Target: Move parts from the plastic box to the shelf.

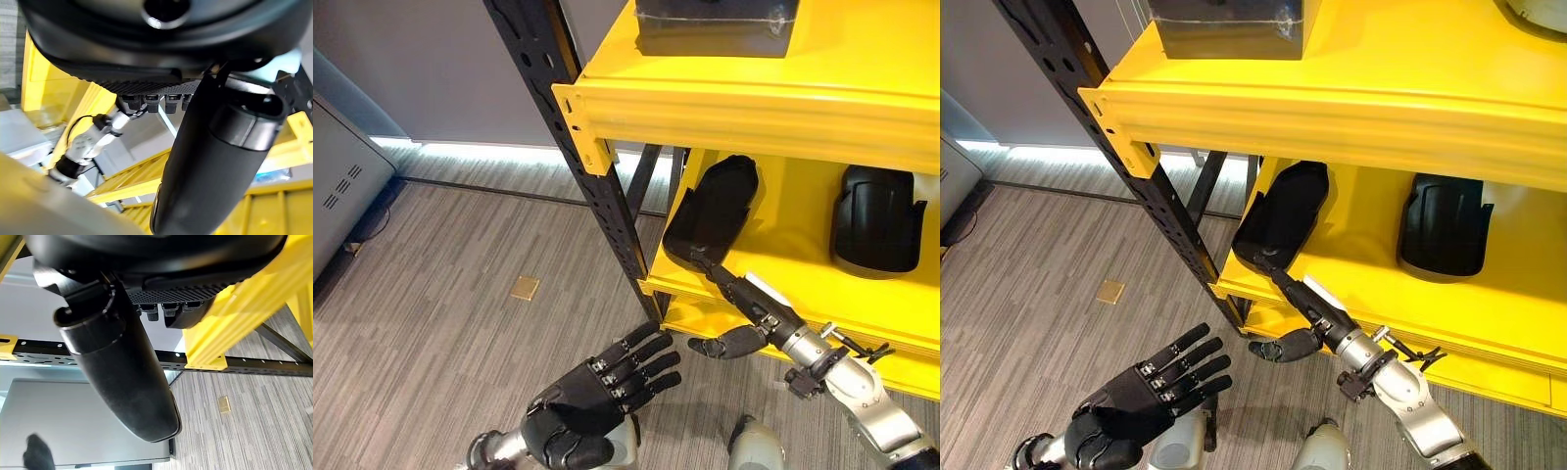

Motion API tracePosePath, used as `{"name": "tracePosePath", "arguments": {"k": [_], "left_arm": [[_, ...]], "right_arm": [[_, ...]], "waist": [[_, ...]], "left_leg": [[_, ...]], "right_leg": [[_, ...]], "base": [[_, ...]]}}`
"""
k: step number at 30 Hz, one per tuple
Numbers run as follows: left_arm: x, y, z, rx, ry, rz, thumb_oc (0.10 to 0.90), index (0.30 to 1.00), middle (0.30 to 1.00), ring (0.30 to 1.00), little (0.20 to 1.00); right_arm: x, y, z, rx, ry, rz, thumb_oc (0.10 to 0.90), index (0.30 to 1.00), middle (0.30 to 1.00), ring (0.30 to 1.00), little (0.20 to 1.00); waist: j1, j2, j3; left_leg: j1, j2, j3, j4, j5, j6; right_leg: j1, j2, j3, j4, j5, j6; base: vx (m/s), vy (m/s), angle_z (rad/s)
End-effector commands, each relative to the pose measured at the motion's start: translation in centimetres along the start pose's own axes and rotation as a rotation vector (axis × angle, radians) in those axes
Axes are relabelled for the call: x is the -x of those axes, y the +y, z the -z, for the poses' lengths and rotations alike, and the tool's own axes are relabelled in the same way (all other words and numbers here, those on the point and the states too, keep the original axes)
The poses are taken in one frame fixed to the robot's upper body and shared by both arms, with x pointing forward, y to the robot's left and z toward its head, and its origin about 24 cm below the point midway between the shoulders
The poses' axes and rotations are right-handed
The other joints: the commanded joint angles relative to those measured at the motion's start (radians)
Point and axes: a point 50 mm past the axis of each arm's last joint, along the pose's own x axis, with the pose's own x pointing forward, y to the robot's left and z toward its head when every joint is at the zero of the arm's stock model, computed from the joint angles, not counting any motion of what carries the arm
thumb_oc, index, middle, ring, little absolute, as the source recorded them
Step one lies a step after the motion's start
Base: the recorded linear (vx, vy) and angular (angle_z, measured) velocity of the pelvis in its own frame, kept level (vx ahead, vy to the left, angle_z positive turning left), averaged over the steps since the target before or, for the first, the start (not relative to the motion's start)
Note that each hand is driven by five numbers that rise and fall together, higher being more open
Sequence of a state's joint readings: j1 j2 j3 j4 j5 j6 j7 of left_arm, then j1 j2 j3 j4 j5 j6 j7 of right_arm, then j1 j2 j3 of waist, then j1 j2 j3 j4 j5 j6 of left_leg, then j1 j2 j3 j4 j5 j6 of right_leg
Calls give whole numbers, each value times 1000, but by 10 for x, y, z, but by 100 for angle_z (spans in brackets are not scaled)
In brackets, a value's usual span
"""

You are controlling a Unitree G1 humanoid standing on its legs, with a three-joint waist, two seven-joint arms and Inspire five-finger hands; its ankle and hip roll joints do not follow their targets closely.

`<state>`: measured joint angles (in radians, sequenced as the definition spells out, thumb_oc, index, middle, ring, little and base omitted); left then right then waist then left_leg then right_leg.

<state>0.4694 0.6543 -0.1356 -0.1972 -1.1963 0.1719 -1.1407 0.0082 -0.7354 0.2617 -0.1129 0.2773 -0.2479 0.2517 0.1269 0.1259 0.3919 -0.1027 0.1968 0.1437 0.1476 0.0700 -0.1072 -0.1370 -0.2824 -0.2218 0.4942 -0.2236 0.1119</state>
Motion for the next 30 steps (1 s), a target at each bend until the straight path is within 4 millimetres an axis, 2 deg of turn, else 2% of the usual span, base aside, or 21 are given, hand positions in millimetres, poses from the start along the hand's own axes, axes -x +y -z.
{"name": "tracePosePath", "arguments": {"k": [1,5,10,17,19,25,27,28,30], "left_arm": [[-19,-20,-19,-111,-37,225,900,1000,1000,1000,1000],[-24,-21,-25,-117,-49,251,900,1000,1000,1000,1000],[-27,-23,-29,-118,-54,270,900,1000,1000,1000,1000],[-29,-23,-30,-114,-80,284,900,1000,1000,1000,1000],[-35,-23,-30,-115,-75,286,900,1000,1000,1000,1000],[-85,-15,-30,-100,-24,248,900,1000,1000,1000,1000],[-102,-12,-33,-110,-24,239,900,1000,1000,1000,1000],[-122,-9,-39,-131,-30,230,900,1000,1000,1000,1000],[-135,-8,-42,-149,-34,227,900,1000,1000,1000,1000]], "right_arm": [[-25,-8,-56,105,-304,-36,900,1000,1000,1000,1000],[-30,-4,-60,175,-325,-60,900,1000,1000,1000,1000],[-35,-6,-70,156,-364,-66,900,1000,1000,1000,1000],[-43,-3,-75,168,-367,-79,900,1000,1000,1000,1000],[-47,-3,-76,182,-361,-88,900,1000,1000,1000,1000],[-67,6,-74,161,-334,-73,900,1000,1000,1000,1000],[-76,10,-75,170,-329,-75,900,1000,1000,1000,1000],[-87,14,-79,197,-333,-84,900,1000,1000,1000,1000],[-95,16,-82,206,-334,-89,900,1000,1000,1000,1000]], "waist": [[17,-6,-12],[23,-4,-6],[28,-3,-5],[35,2,8],[39,3,19],[57,-31,27],[53,-43,36],[45,-54,53],[40,-60,65]], "left_leg": [[-9,44,26,86,-74,24],[-13,43,23,86,-73,23],[-11,44,22,85,-72,25],[-31,42,16,95,-75,24],[-37,39,16,104,-77,26],[-48,40,-2,140,-81,25],[-67,44,-8,151,-79,23],[-95,49,-12,166,-78,21],[-116,53,-13,175,-77,20]], "right_leg": [[42,18,-49,13,-2,-27],[35,17,-53,21,-2,-27],[31,18,-53,29,-5,-29],[1,15,-51,50,-8,-30],[-10,9,-49,62,-3,-26],[-13,11,-75,98,-1,-37],[-27,20,-75,108,-1,-41],[-55,26,-70,127,-2,-43],[-77,29,-65,140,-4,-45]], "base": [[-5,2,9],[-3,0,1],[15,-2,0],[5,-2,0],[0,0,0],[78,-79,3],[-47,-119,7],[-121,-105,8],[-146,-90,2]]}}
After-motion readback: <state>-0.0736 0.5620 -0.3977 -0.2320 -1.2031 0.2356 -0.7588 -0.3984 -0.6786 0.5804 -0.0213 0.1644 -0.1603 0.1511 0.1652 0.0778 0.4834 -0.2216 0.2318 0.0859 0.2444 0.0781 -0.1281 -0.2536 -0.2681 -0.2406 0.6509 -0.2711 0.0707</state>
